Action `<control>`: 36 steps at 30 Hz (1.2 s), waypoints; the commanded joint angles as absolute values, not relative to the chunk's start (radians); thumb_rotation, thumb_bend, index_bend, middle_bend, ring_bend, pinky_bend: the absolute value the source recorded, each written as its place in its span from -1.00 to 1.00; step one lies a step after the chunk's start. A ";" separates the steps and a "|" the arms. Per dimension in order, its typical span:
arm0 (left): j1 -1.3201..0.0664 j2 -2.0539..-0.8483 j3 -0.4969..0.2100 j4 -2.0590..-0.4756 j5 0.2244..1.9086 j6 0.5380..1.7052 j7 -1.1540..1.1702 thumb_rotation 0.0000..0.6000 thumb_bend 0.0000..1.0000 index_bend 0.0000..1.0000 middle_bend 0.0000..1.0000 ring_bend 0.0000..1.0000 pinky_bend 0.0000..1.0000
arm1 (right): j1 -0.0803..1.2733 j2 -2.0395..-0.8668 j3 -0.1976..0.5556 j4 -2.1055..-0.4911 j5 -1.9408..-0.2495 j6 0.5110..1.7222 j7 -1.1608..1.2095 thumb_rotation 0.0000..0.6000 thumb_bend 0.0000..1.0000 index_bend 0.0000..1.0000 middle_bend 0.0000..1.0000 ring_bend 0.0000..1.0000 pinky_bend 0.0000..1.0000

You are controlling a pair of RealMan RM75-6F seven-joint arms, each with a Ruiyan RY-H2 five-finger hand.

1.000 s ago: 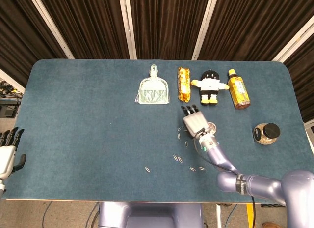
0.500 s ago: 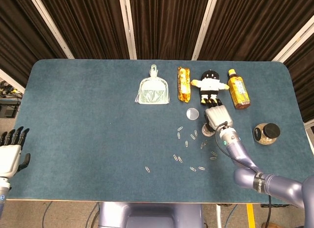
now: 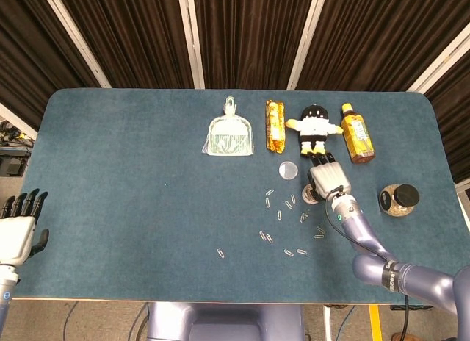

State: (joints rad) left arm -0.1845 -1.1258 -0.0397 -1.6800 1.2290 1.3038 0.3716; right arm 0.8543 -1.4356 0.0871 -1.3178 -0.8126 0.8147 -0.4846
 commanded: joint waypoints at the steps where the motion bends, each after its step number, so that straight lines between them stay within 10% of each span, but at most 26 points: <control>1: -0.185 -1.126 -0.039 -1.680 1.230 1.304 0.371 1.00 -0.03 -1.00 -1.00 -1.00 -1.00 | 0.852 -1.443 0.086 -1.306 -0.814 0.810 -0.480 1.00 -0.11 0.19 -1.00 -1.00 -1.00; 36: -0.174 -1.114 -0.034 -1.687 1.255 1.326 0.345 1.00 -0.05 -1.00 -1.00 -1.00 -1.00 | 0.845 -1.413 0.085 -1.357 -0.795 0.816 -0.520 1.00 -0.33 -0.43 -1.00 -1.00 -1.00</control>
State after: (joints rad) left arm -0.1739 -1.1144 -0.0341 -1.6865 1.2547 1.3263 0.3456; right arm 0.8451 -1.4150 0.0844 -1.3530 -0.7961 0.8132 -0.5176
